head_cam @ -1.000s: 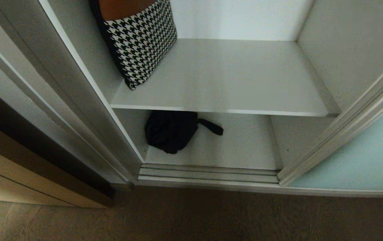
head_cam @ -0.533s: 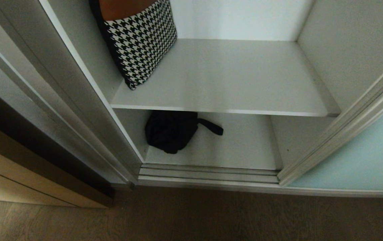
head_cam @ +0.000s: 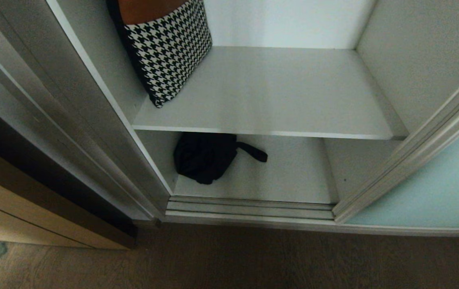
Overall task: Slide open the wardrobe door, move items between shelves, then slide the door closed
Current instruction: Open the door, then place the bag on the higher shelf
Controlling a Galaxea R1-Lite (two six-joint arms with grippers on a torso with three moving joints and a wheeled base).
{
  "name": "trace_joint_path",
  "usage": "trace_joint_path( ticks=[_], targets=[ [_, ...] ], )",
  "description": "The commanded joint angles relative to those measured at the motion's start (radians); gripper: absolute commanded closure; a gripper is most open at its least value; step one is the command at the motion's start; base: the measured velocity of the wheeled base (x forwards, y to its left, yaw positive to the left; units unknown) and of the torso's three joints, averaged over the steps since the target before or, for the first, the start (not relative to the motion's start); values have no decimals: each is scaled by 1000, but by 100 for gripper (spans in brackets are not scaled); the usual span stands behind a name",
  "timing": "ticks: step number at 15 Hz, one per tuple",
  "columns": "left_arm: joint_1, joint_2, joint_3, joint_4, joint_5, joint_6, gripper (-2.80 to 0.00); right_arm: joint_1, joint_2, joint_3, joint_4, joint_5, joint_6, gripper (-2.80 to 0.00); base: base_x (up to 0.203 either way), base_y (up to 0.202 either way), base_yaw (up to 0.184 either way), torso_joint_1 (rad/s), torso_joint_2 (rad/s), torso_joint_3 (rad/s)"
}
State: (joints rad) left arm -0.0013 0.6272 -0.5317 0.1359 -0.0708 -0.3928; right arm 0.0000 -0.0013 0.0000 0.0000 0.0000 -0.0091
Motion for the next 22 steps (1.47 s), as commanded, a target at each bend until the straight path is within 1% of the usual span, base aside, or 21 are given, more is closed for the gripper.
trace_joint_path(
  ticks=[1,3,4,6,7,8,9,10,11,13,15,19,22],
  targets=[
    [-4,289,-24,-30,-18,-101,0,0,0,0,0,0,-1,0,0,0,0,0,0,0],
    [-34,409,-27,-75,-34,-202,0,0,0,0,0,0,-2,0,0,0,0,0,0,0],
    [-84,432,-23,-86,-38,-243,0,0,0,2,0,0,-2,0,0,0,0,0,0,0],
    [-200,446,-3,-96,-38,-294,0,0,0,0,0,0,-1,0,0,0,0,0,0,0],
    [-238,471,8,-102,-34,-316,0,0,0,0,0,0,-1,0,0,0,0,0,0,0],
    [-248,517,18,-121,-27,-333,0,0,0,0,0,0,-2,0,0,0,0,0,0,0],
    [-252,562,35,-162,-15,-342,0,0,0,1,0,0,-1,0,0,0,0,0,0,0],
    [-260,588,68,-236,4,-345,0,0,0,0,0,0,0,0,0,0,0,0,0,0],
    [-277,595,93,-280,19,-347,0,0,0,0,0,0,0,0,0,0,0,0,0,0],
    [-287,614,109,-297,31,-349,0,0,0,0,0,0,-1,0,0,0,0,0,0,0],
    [-286,684,120,-317,32,-353,0,0,0,0,0,0,0,0,0,0,0,0,0,0],
    [-287,851,177,-485,35,-356,0,0,0,1,0,0,-2,0,0,0,0,0,0,0],
    [-287,962,199,-627,54,-356,0,0,0,0,0,0,-2,0,0,0,0,0,0,0]
  ],
)
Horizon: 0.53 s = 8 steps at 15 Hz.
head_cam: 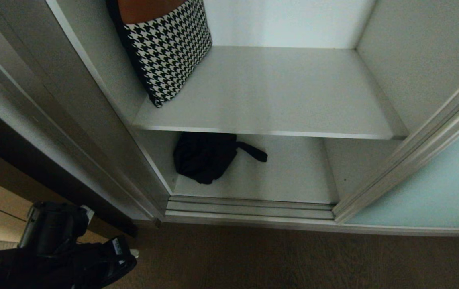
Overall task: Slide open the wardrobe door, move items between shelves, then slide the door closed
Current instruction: Place the bag on the higher shelf
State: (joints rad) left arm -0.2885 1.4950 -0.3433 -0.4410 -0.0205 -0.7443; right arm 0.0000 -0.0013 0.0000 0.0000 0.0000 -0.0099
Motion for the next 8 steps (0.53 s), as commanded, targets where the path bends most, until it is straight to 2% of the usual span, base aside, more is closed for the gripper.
trace_joint_path(
  ticks=[1,6,8],
  targets=[
    [0,126,13,-79,5,-4,0,0,0,1,-1,0,-1,0,0,0,0,0,0,0],
    [2,266,15,-280,11,-9,0,0,0,2,0,0,-1,0,0,0,0,0,0,0],
    [4,305,-10,-346,26,-46,0,0,0,1,-1,0,-1,0,0,0,0,0,0,0]
  ],
)
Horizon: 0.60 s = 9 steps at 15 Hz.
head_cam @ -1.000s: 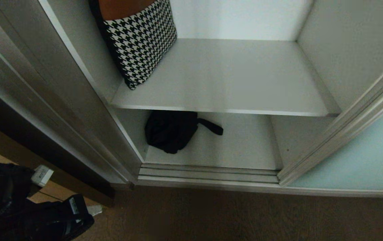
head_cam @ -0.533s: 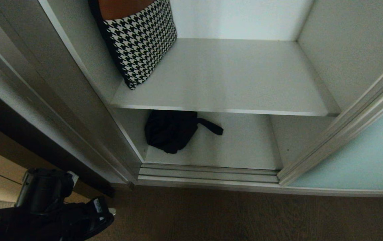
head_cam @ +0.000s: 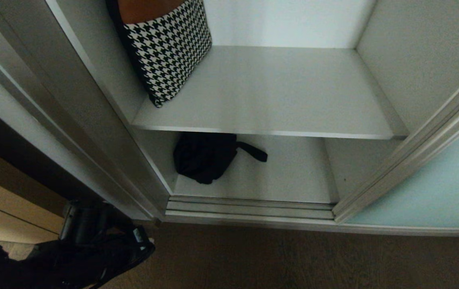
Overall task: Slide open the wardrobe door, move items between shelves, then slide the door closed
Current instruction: Place the bag on the higher shelf
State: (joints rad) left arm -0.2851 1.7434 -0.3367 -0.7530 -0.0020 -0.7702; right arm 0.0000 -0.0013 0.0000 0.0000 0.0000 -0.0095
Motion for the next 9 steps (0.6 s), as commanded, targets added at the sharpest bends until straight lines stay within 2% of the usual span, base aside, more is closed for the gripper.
trace_joint_path(
  ticks=[1,3,6,9],
  targets=[
    [1,81,-39,-53,21,-33,0,0,0,0,0,0,-1,0,0,0,0,0,0,0],
    [19,141,-108,-61,46,-40,0,0,0,0,0,0,-1,0,0,0,0,0,0,0],
    [69,236,-244,-27,35,-43,0,0,0,0,0,0,0,0,0,0,0,0,0,0],
    [90,304,-450,145,18,-58,0,0,0,1,0,0,0,0,0,0,0,0,0,0]
  ],
)
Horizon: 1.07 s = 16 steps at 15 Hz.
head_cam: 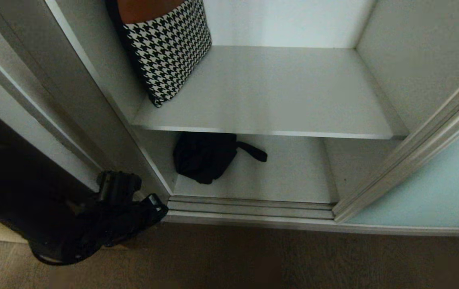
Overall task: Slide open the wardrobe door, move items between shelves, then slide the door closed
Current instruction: Place the bag on the higher shelf
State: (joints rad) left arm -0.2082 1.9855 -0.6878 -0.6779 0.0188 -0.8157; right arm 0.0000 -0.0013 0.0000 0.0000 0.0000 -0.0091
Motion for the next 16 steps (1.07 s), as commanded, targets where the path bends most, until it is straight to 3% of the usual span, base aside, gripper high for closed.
trace_joint_path(
  ticks=[1,3,5,11,13,16],
  targets=[
    [22,89,-167,143,-11,-38,0,0,0,1,0,0,-1,0,0,0,0,0,0,0],
    [30,144,-251,243,-46,-80,0,0,0,1,0,0,-2,0,0,0,0,0,0,0],
    [19,193,-273,257,-63,-89,0,0,0,0,0,0,-2,0,0,0,0,0,0,0],
    [-5,313,-420,289,-30,-90,0,0,0,0,0,0,0,0,0,0,0,0,0,0],
    [-4,346,-485,290,-23,-71,0,0,0,0,0,0,-2,0,0,0,0,0,0,0],
    [0,410,-585,286,-17,64,0,0,0,1,0,0,-2,0,0,0,0,0,0,0]
  ],
)
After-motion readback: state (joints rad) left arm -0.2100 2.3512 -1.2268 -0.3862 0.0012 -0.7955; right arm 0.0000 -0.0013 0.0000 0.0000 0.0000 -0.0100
